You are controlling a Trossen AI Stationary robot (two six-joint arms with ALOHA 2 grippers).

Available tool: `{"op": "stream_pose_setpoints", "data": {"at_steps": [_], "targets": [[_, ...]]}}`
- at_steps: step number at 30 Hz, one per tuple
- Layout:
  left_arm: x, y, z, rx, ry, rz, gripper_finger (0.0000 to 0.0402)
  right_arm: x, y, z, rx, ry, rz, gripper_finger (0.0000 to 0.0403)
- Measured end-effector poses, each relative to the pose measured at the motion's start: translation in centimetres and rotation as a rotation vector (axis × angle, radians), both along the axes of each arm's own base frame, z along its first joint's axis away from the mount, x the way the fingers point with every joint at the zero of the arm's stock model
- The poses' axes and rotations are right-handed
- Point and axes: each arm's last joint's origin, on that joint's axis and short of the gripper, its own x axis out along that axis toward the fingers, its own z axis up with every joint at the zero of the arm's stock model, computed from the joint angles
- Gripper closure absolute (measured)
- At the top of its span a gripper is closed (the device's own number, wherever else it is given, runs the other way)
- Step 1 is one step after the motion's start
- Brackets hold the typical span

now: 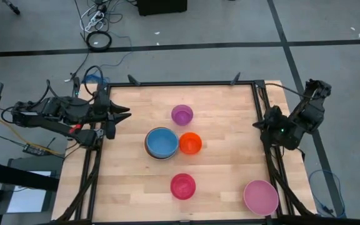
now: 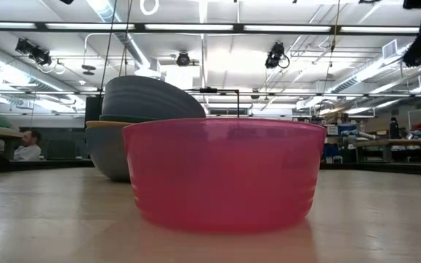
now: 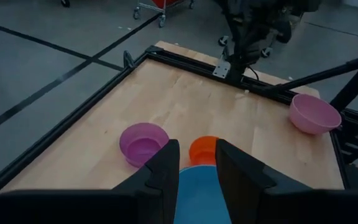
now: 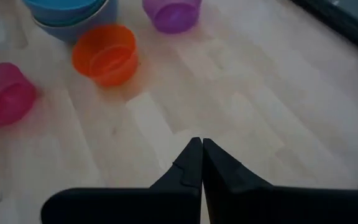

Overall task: Nest bowls inside each other
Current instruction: Stack the pink bowl on the top of the blue bowl

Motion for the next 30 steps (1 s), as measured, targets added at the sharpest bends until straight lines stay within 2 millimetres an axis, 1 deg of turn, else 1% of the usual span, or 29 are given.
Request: {"op": "stream_pose_setpoints", "data": {"at_steps": [3, 5, 10, 12, 15, 22, 26, 30], "targets": [[0.2, -0.1, -0.1, -0.001, 0.008, -0.003, 0.0289, 0.2, 0.3, -1.3, 0.023, -0.054, 0.004, 0.0403], [0.4, -0.1, -0.1, -0.001, 0.013, -0.003, 0.0289, 0.6, 0.8, -1.7, 0.033, -0.109, 0.018, 0.0403], [0.5, -0.1, -0.1, -0.004, 0.005, -0.002, 0.0289, 2.1, 3.1, -1.9, 0.006, -0.224, 0.081, 0.0403], [0.5, -0.1, 0.0, -0.005, 0.0, -0.002, 0.0289, 2.7, 4.1, -1.9, 0.0, -0.237, 0.114, 0.0403], [0.5, -0.1, 0.0, -0.005, -0.003, -0.002, 0.0289, 3.4, 5.7, -2.1, 0.039, -0.215, 0.174, 0.0403], [0.5, -0.1, 0.0, -0.005, -0.004, -0.002, 0.0289, 4.8, 9.4, -2.7, 0.243, -0.115, 0.279, 0.0403], [0.5, -0.1, 0.0, -0.008, -0.009, -0.002, 0.0289, 5.8, 11.3, -1.8, 0.343, -0.008, 0.364, 0.0403], [0.6, -0.3, 0.1, -0.01, -0.006, -0.064, 0.0289, 6.5, 12.9, -0.2, 0.349, 0.063, 0.492, 0.0403]]}}
